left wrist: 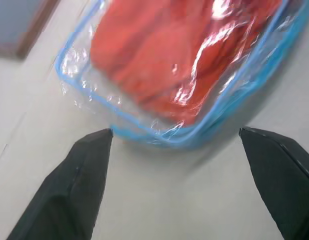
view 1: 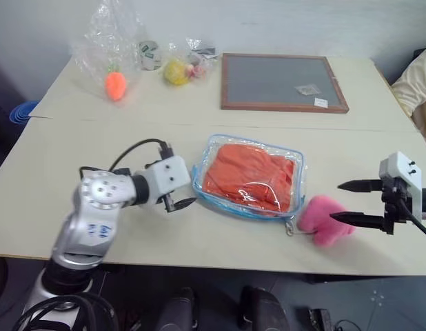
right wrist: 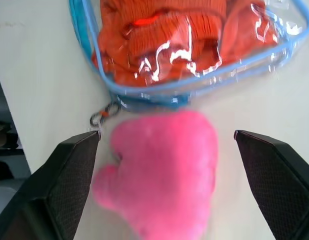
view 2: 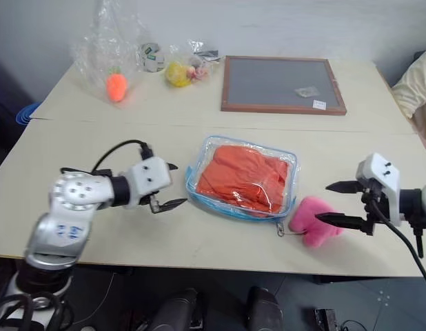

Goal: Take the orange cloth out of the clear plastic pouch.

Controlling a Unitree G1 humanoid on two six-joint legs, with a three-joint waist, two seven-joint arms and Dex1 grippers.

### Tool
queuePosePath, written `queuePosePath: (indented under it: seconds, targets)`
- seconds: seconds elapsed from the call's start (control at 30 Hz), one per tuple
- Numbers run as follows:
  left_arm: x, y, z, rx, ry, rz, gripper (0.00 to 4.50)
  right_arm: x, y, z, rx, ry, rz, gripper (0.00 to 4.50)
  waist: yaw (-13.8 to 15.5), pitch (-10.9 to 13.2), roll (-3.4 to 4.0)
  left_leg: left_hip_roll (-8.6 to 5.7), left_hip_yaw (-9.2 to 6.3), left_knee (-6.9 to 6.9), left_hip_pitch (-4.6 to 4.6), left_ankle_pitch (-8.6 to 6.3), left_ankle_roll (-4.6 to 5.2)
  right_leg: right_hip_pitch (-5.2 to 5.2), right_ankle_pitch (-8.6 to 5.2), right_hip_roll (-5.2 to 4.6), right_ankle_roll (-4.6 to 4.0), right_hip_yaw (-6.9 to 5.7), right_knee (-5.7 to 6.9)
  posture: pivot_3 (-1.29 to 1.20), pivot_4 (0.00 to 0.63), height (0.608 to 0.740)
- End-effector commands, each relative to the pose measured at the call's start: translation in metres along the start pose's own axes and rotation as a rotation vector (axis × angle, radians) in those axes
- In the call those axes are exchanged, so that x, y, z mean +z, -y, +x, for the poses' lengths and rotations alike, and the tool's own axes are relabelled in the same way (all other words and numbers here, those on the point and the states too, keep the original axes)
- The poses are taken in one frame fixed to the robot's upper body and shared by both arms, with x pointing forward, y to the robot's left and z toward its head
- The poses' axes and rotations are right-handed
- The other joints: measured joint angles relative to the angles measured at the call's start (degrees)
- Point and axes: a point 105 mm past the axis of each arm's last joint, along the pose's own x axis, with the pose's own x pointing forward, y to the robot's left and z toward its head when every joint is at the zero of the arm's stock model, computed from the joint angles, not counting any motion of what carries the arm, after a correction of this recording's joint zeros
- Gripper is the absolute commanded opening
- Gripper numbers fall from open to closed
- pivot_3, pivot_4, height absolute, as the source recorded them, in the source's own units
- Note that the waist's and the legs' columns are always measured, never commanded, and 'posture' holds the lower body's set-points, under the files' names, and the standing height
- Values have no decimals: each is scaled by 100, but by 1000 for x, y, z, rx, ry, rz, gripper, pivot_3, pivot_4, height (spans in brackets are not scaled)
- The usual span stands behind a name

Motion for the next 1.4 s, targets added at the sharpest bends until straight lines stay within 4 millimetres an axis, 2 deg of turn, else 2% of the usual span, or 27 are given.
queuePosePath:
  seconds: [0.03,0.13,0.23,0.33,0.6,0.7,0.73,0.8,0.87,0.97,1.1,1.2,1.3,1.4]
  targets:
    - [9,18,-32,-143,59,-34,4131,-8,6,-15,-42,-36,4,4500,-22,0,1,1,0,0,4,0,-1,3,0,0,0,1,1,0,150,740]
    - [6,27,-53,-248,54,-75,4131,-22,4,-12,-40,-54,35,4500,-16,0,1,4,1,0,8,2,-4,5,-1,3,-2,1,3,0,150,740]
    - [7,28,-63,-290,58,-83,4131,-28,1,0,-32,-32,85,4500,-1,0,1,3,0,11,10,1,-4,10,-1,3,-1,4,5,0,150,740]
    - [13,25,-62,-283,79,-72,4157,-35,-3,15,-28,-12,111,3957,20,0,1,-2,-10,17,9,0,-5,15,-1,0,-1,1,6,0,150,740]
    - [14,18,-57,-238,84,-47,4157,-33,-5,24,-39,55,156,1158,-2,0,2,-1,-8,17,9,0,-6,14,-1,2,-1,0,9,0,150,740]
    - [17,15,-58,-229,98,-49,4157,-20,-1,15,-43,102,132,182,-3,0,2,-1,-7,17,9,0,-6,13,-1,2,-1,1,9,0,150,740]
    - [18,14,-59,-228,100,-50,4157,-12,1,11,-40,130,123,15,-4,0,2,-1,-7,17,8,0,-6,12,-1,2,-1,1,9,0,150,740]
    - [17,11,-59,-221,96,-43,4157,11,3,3,-29,206,72,15,-4,1,4,-1,-6,17,8,0,-5,12,-1,2,-1,2,9,0,150,740]
    - [17,8,-59,-206,91,-30,4157,44,-1,-2,25,326,29,15,-6,1,4,-1,-6,17,10,0,-5,11,-1,2,-1,3,11,0,150,740]
    - [17,5,-58,-200,93,-20,4157,61,-11,1,111,352,-35,15,-13,1,4,3,-7,16,9,-1,-7,10,-1,5,-2,1,10,0,150,740]
    - [18,2,-56,-201,95,-4,4157,63,-39,23,289,238,-207,15,2,1,4,2,-6,15,6,-4,-8,10,-1,7,-2,0,3,0,150,740]
    - [18,0,-54,-207,93,10,4157,63,-61,55,413,146,-433,15,-16,1,4,-2,-4,17,6,-5,-7,10,0,5,-1,3,5,0,150,740]
    - [18,-2,-50,-204,97,20,4157,66,-69,89,411,114,-610,15,-32,1,4,1,-1,17,7,-5,-10,2,-1,7,-2,5,12,0,150,740]
    - [19,-1,-45,-205,104,22,4157,71,-75,115,401,138,-698,15,-32,1,3,0,3,15,1,-5,-11,-7,-1,7,-2,8,12,0,150,740]
